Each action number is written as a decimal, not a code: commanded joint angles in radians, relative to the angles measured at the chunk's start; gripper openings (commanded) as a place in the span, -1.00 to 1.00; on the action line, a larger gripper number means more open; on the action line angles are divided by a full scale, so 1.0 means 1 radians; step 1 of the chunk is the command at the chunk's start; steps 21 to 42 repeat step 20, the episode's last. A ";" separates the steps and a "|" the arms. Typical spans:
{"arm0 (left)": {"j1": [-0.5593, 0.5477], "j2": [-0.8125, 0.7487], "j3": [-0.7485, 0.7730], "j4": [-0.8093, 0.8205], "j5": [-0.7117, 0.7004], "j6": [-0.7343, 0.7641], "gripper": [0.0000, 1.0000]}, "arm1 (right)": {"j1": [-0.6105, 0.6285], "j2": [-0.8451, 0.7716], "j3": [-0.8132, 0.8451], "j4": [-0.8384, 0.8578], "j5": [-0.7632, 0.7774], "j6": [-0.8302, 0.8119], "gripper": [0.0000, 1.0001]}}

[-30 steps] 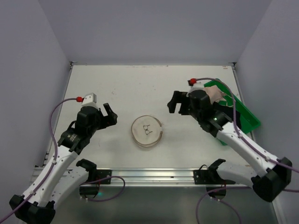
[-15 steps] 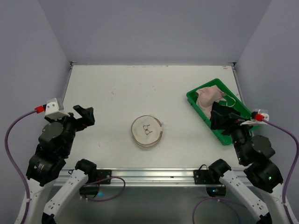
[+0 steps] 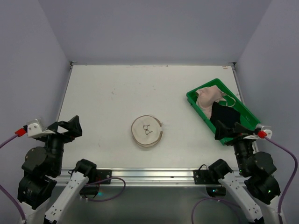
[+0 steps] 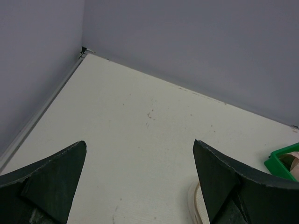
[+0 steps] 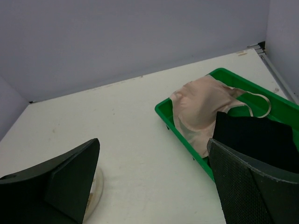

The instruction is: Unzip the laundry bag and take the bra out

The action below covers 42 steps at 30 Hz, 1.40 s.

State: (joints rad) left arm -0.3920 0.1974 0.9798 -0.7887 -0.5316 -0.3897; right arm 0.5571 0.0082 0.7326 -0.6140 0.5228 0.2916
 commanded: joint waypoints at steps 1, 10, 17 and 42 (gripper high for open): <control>0.005 -0.019 -0.016 -0.003 -0.034 0.026 1.00 | 0.000 -0.089 -0.025 0.007 -0.023 -0.002 0.97; 0.005 -0.003 -0.015 -0.012 -0.044 0.023 1.00 | 0.000 -0.136 -0.039 0.016 -0.038 0.000 0.97; 0.005 0.019 -0.013 -0.015 -0.045 0.023 1.00 | 0.000 -0.128 -0.039 0.016 -0.037 -0.003 0.97; 0.005 0.023 -0.013 -0.015 -0.045 0.022 1.00 | 0.001 -0.123 -0.039 0.016 -0.037 -0.002 0.97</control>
